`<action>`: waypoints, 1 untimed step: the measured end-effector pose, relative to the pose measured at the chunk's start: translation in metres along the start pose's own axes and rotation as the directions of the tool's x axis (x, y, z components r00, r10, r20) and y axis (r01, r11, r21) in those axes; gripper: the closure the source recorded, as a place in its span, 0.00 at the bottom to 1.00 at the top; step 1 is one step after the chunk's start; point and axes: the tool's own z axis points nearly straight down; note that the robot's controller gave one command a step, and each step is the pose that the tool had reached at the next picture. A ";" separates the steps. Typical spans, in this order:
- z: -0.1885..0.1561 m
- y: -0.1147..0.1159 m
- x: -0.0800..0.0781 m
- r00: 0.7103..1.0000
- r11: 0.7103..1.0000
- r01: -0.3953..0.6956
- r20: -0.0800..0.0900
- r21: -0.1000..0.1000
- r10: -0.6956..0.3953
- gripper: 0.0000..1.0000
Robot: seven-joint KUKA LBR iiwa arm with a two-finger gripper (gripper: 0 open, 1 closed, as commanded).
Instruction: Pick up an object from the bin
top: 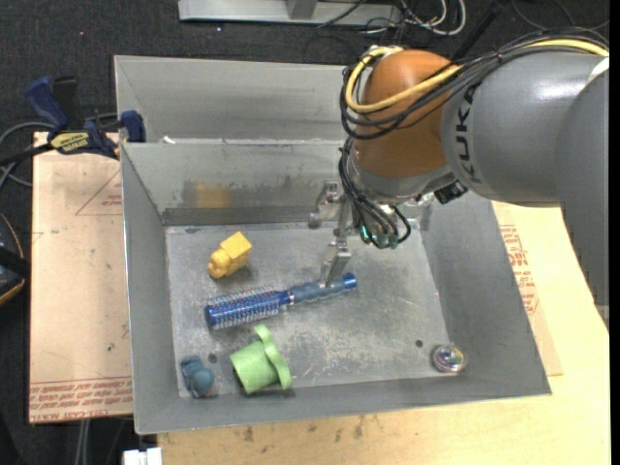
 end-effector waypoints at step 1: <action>0.077 0.017 0.014 0.999 1.000 -0.030 0.016 -0.002 0.030 0.00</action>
Offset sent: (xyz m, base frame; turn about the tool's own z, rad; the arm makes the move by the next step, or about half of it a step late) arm -0.0198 0.0175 -0.0908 0.0302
